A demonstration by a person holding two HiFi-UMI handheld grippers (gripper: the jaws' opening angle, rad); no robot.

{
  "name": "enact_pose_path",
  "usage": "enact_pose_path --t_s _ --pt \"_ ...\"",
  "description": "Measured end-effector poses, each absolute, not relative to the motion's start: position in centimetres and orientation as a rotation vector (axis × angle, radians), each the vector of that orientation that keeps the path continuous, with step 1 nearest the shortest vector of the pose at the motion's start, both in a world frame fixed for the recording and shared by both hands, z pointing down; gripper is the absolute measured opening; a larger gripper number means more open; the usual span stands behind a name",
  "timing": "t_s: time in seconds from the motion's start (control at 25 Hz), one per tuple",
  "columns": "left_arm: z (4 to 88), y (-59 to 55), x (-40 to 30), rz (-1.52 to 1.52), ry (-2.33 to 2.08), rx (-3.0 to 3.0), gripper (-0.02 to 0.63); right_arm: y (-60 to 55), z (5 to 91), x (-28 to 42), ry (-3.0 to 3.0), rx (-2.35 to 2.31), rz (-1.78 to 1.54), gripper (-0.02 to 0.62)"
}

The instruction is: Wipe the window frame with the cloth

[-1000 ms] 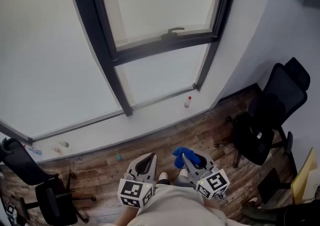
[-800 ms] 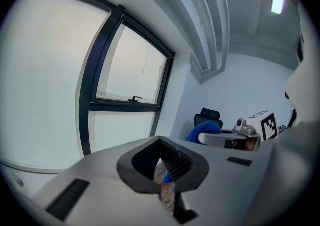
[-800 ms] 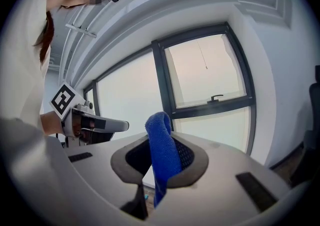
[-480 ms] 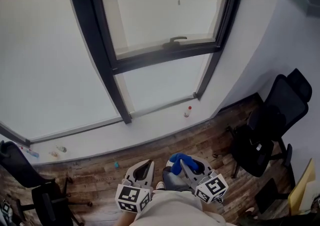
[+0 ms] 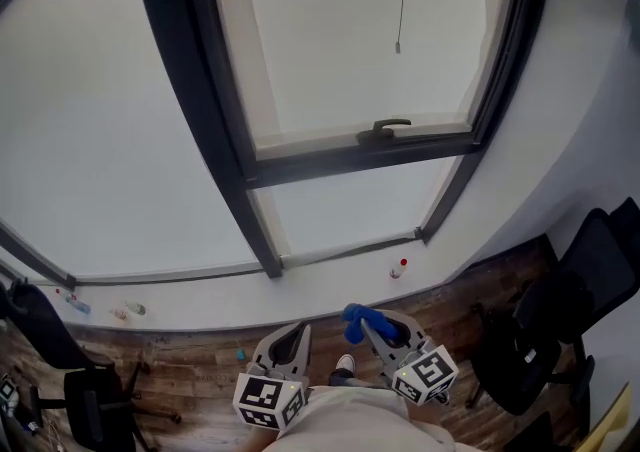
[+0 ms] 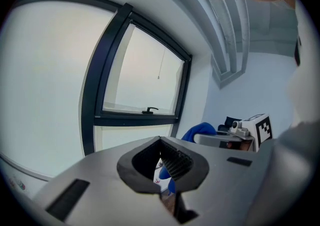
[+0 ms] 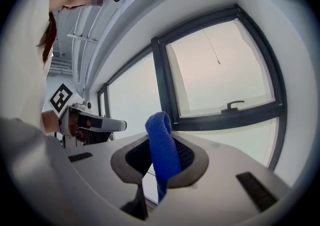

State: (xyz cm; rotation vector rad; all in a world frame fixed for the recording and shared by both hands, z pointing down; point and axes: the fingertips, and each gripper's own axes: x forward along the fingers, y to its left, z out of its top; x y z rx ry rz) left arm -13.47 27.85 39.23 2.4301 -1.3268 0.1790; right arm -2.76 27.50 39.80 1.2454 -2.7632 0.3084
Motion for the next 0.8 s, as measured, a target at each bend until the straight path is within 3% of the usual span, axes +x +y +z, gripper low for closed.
enact_pose_path --t_s 0.52,0.8 --pt "39.9 22.8 -15.6 0.134 -1.56 2.233 0.005 19.9 40.3 -2.3 -2.79 1.098 0.364 0.051" --pt "38.7 17.5 -17.9 0.143 -1.584 2.295 0.006 18.4 39.5 0.5 -2.748 1.286 0.355 0.051"
